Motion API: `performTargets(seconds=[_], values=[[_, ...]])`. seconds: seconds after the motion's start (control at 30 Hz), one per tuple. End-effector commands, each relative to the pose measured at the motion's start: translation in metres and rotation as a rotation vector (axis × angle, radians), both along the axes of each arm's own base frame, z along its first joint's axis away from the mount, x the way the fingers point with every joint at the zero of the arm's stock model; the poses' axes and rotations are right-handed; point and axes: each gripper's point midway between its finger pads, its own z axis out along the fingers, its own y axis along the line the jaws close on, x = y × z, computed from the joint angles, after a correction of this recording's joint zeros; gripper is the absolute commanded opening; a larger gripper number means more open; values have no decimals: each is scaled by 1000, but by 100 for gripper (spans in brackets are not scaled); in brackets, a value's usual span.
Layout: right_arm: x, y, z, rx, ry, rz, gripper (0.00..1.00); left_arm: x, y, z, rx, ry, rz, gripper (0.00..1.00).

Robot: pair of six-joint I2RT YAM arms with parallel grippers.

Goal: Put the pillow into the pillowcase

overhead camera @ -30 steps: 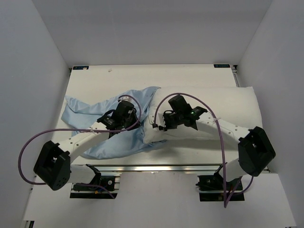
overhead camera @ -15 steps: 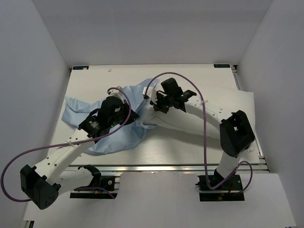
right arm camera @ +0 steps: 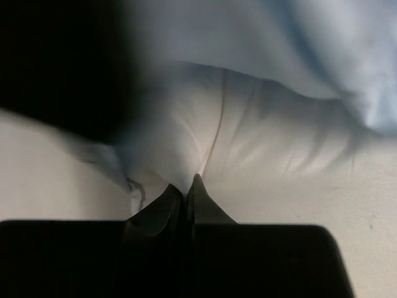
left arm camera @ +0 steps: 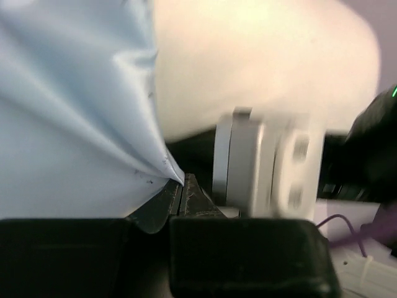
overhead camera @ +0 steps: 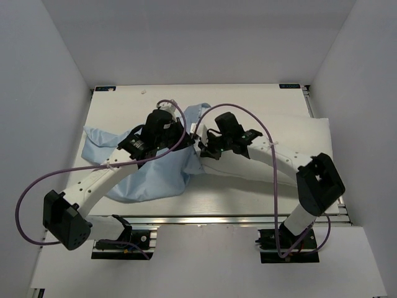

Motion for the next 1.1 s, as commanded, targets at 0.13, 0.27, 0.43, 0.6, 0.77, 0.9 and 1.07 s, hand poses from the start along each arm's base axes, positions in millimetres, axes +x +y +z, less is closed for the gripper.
performTargets(seconds=[0.13,0.27,0.43,0.6,0.77,0.9,1.07], values=[[-67,15,33,208,87,227,0,33,-27,73,-125,-157,-58,5],[-60,16,53,259,42,210,0,43,-23,50,-132,-114,-36,4],[-47,-5,75,195,-25,197,36,35,-26,17,-152,-36,-66,9],[-15,-59,100,139,-156,148,43,19,-9,3,-130,-2,-20,43],[35,-89,134,190,-243,-57,65,2,6,13,-83,-15,-28,61],[62,-87,135,245,-187,-223,77,-2,23,27,-27,-47,4,67],[78,-62,125,340,-90,-302,89,12,52,40,111,-83,127,72]])
